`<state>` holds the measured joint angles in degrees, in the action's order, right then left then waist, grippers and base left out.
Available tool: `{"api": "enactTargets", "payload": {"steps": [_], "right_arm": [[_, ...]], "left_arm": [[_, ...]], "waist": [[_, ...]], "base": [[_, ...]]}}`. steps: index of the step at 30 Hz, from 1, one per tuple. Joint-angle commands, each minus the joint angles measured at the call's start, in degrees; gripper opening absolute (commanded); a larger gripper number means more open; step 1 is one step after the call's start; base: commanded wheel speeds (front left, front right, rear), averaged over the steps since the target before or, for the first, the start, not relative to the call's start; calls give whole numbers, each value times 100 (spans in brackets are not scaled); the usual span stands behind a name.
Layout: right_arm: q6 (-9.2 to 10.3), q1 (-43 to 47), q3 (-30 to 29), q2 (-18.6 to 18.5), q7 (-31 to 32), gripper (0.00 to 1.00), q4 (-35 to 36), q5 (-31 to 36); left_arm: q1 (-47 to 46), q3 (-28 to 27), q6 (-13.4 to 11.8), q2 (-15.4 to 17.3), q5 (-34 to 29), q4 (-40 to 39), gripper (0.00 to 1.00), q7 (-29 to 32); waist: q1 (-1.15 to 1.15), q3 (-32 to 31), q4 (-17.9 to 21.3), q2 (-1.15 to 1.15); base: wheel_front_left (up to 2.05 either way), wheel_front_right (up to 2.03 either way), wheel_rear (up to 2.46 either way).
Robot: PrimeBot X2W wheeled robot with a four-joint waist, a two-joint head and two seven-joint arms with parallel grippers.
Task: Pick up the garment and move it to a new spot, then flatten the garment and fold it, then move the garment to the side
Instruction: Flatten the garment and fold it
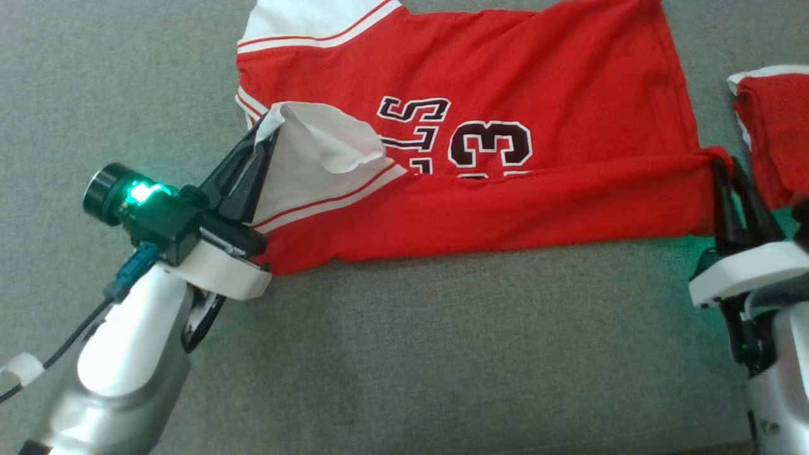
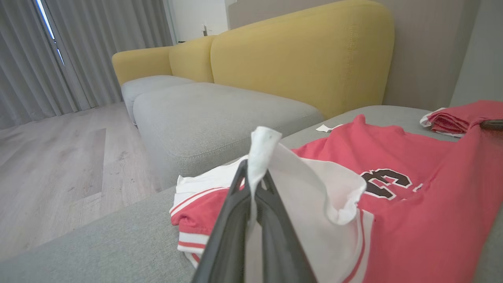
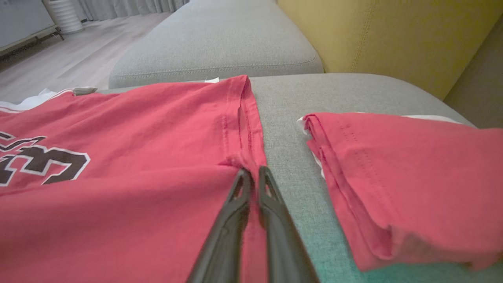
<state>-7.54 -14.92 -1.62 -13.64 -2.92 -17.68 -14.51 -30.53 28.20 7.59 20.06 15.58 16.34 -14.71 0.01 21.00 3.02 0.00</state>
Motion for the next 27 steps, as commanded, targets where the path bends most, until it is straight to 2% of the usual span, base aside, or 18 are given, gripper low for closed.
{"api": "enactTargets", "payload": {"steps": [1,8,14,18,21,23,24,25,26,27], "right_arm": [[5,-147,125,-28,-234,100,22,77],[5,81,57,76,-634,100,-210,59],[5,485,-109,253,-762,100,-265,34],[5,621,-167,382,-789,100,-252,72],[5,639,-136,419,-755,100,-257,97],[5,612,-89,414,-710,100,-267,99],[5,592,-67,399,-680,100,-279,84],[5,574,-52,387,-643,100,-300,55],[5,554,-45,378,-609,100,-325,19],[5,534,-44,375,-570,100,-358,-24]], "left_arm": [[-193,-240,-11,158,-33,-16,100,-29],[498,-612,-113,-182,46,124,100,-29],[1433,-1014,-475,-646,327,405,100,-29],[1585,-1155,-645,-860,562,1066,100,44],[1464,-1176,-623,-919,685,1570,100,229],[1313,-1142,-456,-959,806,1958,100,366],[1266,-1115,-405,-963,825,2056,54,399],[1231,-1081,-349,-975,850,2137,15,432],[1208,-1037,-289,-990,883,2206,0,486],[1184,-995,-240,-999,909,2251,0,514]], "waist": [[-1,-3,30,0],[-1,-174,32,0],[-1,-309,24,0],[-1,-375,29,0],[-1,-413,66,0],[-1,-427,97,0],[-1,-428,104,0],[-1,-432,105,0],[-1,-438,101,0],[-1,-445,90,0]], "base": [[0,0,0],[0,0,0],[0,0,0],[0,0,0],[0,0,0],[0,0,0],[0,0,0],[0,0,0],[0,0,0],[0,0,0]]}}
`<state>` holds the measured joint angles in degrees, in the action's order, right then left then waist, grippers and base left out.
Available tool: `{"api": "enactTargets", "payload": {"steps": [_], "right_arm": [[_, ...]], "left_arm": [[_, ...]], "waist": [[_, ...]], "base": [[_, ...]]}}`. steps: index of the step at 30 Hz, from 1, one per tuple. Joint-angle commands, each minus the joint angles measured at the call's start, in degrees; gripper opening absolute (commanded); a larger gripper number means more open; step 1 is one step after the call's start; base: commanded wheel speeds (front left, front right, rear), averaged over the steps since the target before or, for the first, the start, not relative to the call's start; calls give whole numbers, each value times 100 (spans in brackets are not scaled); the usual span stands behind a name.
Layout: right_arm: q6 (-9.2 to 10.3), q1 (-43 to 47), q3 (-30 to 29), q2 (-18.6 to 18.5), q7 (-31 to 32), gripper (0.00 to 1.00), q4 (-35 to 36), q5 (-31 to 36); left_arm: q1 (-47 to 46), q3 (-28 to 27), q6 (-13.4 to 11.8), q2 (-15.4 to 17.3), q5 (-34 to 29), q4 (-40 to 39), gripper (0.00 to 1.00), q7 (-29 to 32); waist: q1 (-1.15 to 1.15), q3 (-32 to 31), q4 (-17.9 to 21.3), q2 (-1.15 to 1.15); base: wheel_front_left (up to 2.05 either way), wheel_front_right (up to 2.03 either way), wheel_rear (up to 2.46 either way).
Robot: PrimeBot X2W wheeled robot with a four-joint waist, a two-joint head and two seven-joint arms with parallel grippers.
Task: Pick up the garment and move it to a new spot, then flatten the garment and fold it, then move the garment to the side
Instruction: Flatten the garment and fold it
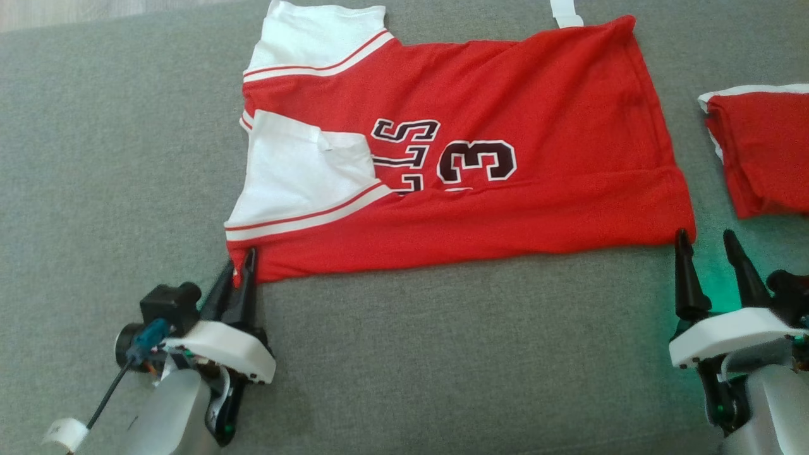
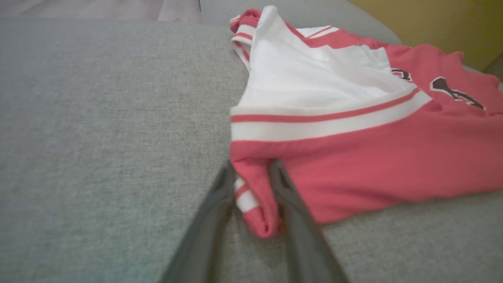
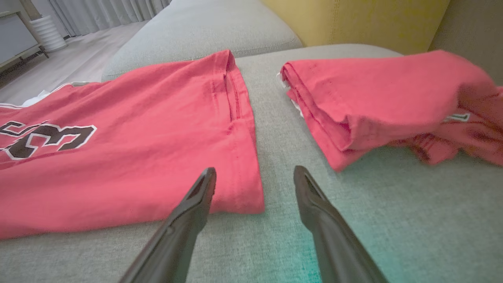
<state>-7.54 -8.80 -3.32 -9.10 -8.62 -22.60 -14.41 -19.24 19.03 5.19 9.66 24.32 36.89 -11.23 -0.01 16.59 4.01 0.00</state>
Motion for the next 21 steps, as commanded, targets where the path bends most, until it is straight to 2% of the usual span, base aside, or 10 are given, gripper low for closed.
{"api": "enactTargets", "payload": {"steps": [1,7,8,9,10,15,21], "right_arm": [[5,-101,131,-75,52,100,92,-85],[5,-390,151,-79,332,100,-362,-402],[5,-436,183,-96,403,59,-482,-459],[5,-475,212,-113,456,22,-588,-533],[5,-495,248,-133,508,0,-684,-613],[5,-406,351,-392,353,0,-851,-715],[5,316,447,-734,292,0,-475,-681]], "left_arm": [[29,-60,33,32,65,216,0,150],[-100,-7,110,61,117,178,0,-42],[-121,8,116,59,114,167,0,-66],[-138,28,121,54,107,152,0,-86],[-153,48,126,48,100,132,0,-108],[-64,91,126,28,99,16,0,-206],[589,153,66,7,132,-345,0,-273]], "waist": [[1,-10,-24,0],[1,-2,-170,0],[1,-4,-199,0],[1,-8,-231,0],[1,-16,-265,0],[1,-146,-378,0],[1,-471,-445,0]], "base": [[0,0,0],[0,0,0],[0,0,0],[0,0,0],[0,0,0],[0,0,0],[0,0,0]]}}
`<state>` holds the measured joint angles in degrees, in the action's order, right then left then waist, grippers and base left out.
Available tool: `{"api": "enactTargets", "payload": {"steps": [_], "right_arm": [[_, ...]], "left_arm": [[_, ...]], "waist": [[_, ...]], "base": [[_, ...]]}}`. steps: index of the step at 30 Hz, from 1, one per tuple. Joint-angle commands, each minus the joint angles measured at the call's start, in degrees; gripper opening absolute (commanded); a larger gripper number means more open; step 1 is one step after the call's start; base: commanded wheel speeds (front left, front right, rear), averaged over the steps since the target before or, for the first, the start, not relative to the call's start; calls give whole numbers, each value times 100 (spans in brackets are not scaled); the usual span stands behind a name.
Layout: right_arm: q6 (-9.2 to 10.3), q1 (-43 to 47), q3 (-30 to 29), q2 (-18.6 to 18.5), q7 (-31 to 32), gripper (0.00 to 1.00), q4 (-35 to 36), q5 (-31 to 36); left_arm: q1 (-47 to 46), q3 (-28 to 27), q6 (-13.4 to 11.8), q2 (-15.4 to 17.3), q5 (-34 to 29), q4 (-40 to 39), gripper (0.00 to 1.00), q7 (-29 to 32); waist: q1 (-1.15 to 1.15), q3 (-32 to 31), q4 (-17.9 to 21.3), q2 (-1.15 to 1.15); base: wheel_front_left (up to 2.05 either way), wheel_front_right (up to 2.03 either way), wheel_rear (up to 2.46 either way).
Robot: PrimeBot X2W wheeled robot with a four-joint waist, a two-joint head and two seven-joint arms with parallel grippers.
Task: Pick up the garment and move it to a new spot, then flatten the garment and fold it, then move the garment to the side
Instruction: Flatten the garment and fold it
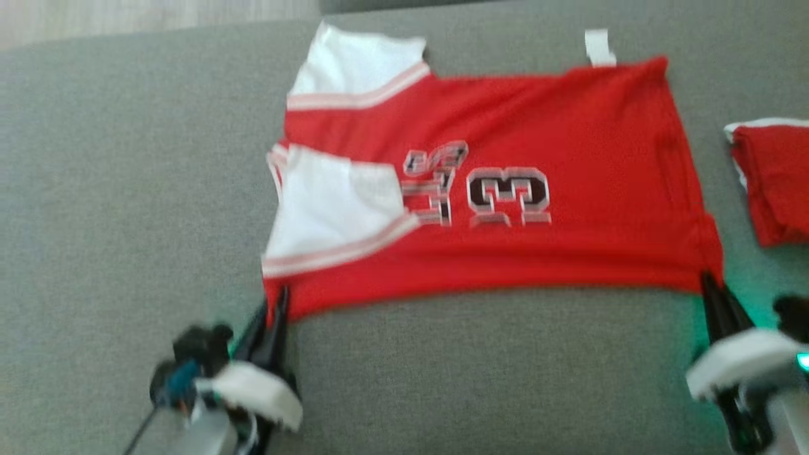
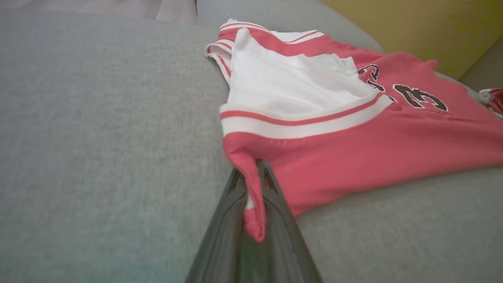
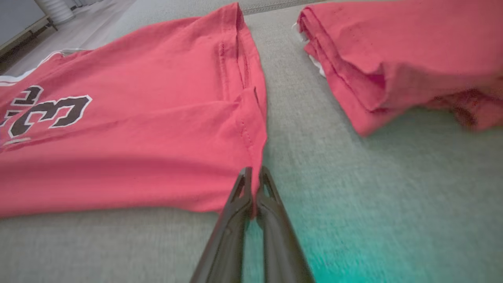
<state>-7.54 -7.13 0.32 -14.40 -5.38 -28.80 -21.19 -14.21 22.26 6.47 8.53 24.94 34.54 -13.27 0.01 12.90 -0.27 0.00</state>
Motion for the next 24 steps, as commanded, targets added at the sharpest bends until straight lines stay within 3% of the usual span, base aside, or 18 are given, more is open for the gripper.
{"api": "enactTargets", "payload": {"steps": [1,10,11,12,14,19,24], "right_arm": [[5,308,74,-270,-9,0,253,-14],[5,1529,-302,-494,476,0,1096,-255],[5,1609,-400,-456,542,8,1156,-270],[5,1664,-460,-416,601,100,1218,-247],[5,1688,-538,-320,620,100,1388,-176],[5,1501,-648,-67,615,100,1918,3],[5,1173,-591,45,704,100,2506,169]], "left_arm": [[249,-157,-90,129,76,-201,0,-71],[1435,62,-147,271,235,-1119,0,390],[1499,68,-161,288,255,-1231,0,447],[1536,81,-174,308,262,-1324,0,507],[1525,125,-180,354,240,-1505,100,627],[1151,165,-158,620,128,-2175,100,1020],[35,30,-81,1051,36,-3104,100,1688]], "waist": [[-1,-162,-27,0],[-1,-479,-143,0],[-1,-480,-152,0],[-1,-476,-159,0],[-1,-441,-158,0],[-1,-172,-54,0],[-1,283,128,0]], "base": [[0,0,0],[0,0,0],[0,0,0],[0,0,0],[0,0,0],[0,0,0],[0,0,0]]}}
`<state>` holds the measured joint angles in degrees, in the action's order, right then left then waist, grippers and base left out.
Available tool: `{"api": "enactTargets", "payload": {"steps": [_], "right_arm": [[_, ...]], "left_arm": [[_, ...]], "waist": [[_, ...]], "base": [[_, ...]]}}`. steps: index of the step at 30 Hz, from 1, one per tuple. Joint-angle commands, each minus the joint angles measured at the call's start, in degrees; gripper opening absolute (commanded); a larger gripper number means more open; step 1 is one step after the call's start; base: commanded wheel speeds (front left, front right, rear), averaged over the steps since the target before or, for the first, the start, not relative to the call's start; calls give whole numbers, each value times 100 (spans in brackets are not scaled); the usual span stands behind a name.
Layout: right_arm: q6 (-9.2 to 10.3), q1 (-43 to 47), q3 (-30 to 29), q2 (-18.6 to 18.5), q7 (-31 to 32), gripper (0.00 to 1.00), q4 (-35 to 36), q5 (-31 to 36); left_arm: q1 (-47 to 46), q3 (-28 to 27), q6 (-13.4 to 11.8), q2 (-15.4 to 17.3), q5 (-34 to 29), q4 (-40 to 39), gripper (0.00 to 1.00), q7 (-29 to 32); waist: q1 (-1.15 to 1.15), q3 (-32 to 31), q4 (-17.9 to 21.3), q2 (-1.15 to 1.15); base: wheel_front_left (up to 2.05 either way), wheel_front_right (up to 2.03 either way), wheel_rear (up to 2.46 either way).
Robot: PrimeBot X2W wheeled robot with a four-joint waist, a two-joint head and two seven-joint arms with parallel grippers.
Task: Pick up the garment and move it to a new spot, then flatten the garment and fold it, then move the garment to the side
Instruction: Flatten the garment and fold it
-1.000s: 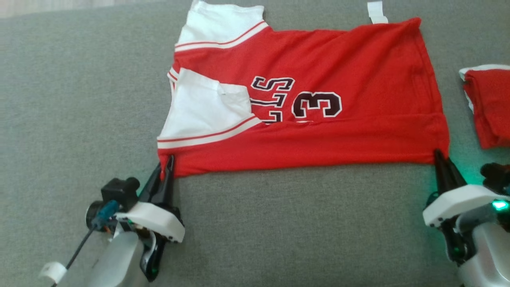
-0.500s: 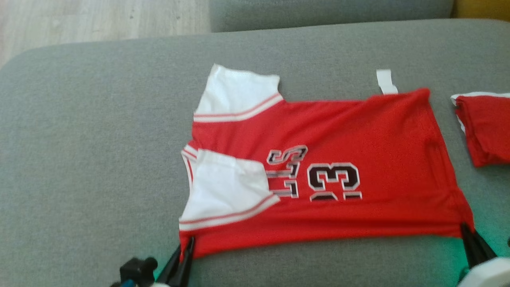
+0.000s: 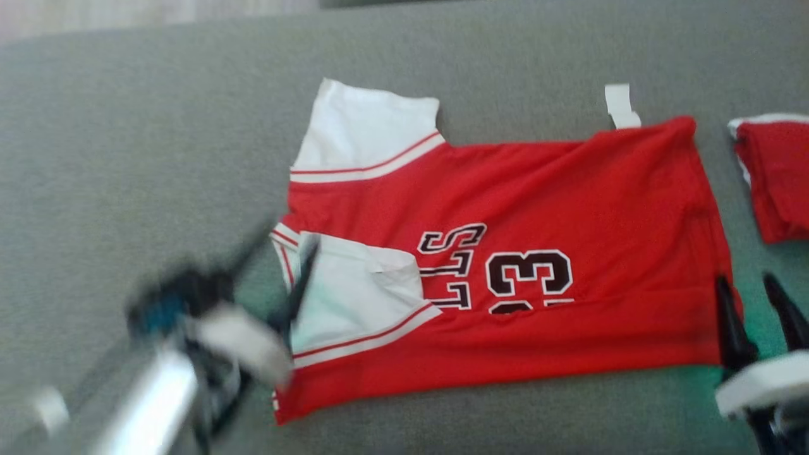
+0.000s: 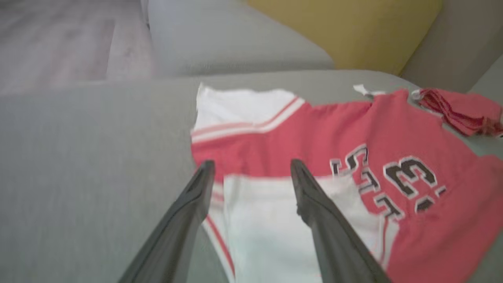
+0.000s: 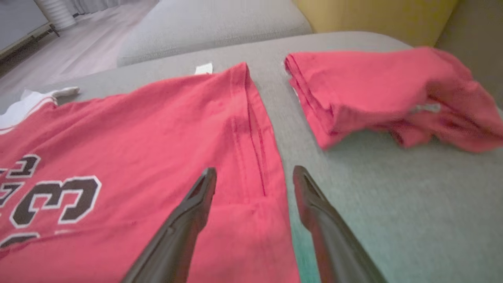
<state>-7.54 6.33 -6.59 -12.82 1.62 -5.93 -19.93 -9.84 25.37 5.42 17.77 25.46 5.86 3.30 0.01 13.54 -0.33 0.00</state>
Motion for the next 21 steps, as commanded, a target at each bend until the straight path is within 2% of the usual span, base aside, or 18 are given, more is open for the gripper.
{"api": "enactTargets", "payload": {"steps": [1,5,12,16,21], "right_arm": [[5,-245,149,-92,23,100,316,81],[5,-533,403,-2,68,100,551,181],[5,-809,768,72,27,100,693,120],[5,-849,873,67,-51,100,544,106],[5,-892,988,108,-186,100,342,74]], "left_arm": [[-721,-294,55,224,-11,-330,100,218],[-2077,-147,171,548,235,-123,100,1162],[-4081,345,204,1009,1044,1311,100,2977],[-4715,414,205,1137,1315,2140,100,3430],[-4989,538,205,1331,1467,2798,100,3395]], "waist": [[-1,317,185,0],[-1,633,440,0],[-1,1015,941,0],[-1,1118,1188,0],[-1,1189,1448,0]], "base": [[0,0,0],[0,0,0],[0,0,0],[0,0,0],[0,0,0]]}}
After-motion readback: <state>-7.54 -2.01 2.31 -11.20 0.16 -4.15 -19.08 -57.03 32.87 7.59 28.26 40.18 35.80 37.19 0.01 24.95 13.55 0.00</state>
